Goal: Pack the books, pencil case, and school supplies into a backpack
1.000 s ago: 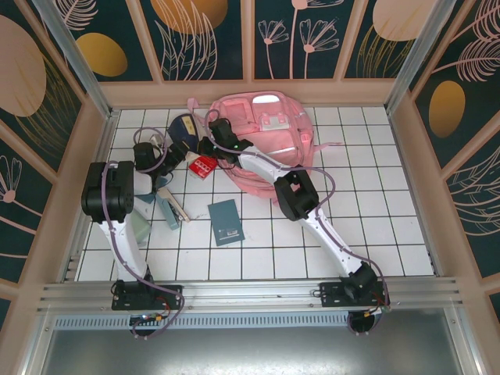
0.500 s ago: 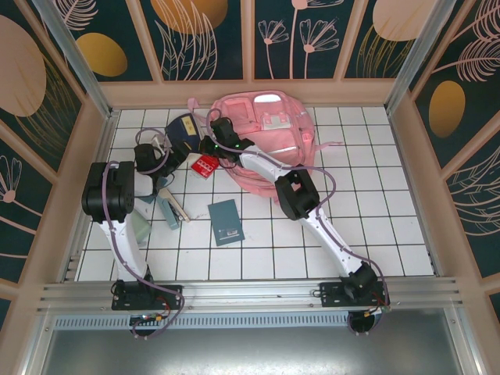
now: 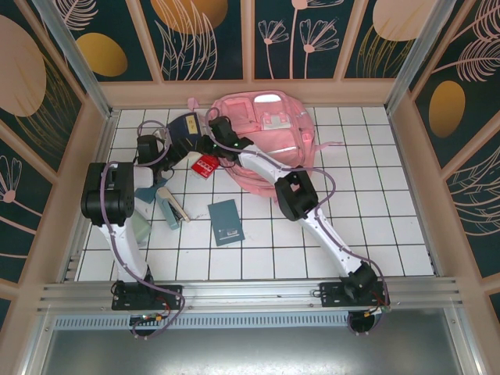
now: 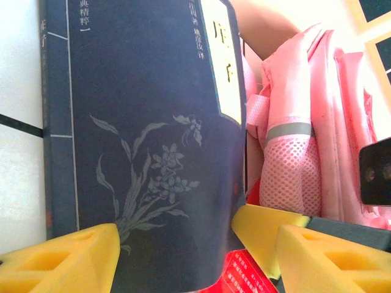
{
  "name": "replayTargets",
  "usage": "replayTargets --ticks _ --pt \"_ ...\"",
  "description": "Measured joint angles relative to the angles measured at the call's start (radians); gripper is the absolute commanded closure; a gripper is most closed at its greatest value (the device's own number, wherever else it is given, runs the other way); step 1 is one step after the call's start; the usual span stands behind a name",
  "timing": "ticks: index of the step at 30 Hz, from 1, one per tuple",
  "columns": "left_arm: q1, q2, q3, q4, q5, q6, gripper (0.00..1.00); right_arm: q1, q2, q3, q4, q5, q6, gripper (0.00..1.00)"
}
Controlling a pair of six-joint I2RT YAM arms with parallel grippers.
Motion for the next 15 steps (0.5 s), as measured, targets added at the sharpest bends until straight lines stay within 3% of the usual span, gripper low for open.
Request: replayTargets --ticks 6,15 --pt "-0.005 -0.038 -0.004 -0.024 -0.033 0.0 0.3 0.007 0.018 0.134 -0.135 0.056 -0.043 0.56" --pt "-0.005 -0.05 -0.004 -0.072 -0.116 -0.001 0.28 -0.003 0.048 0.194 -0.171 0.09 -0.05 0.55"
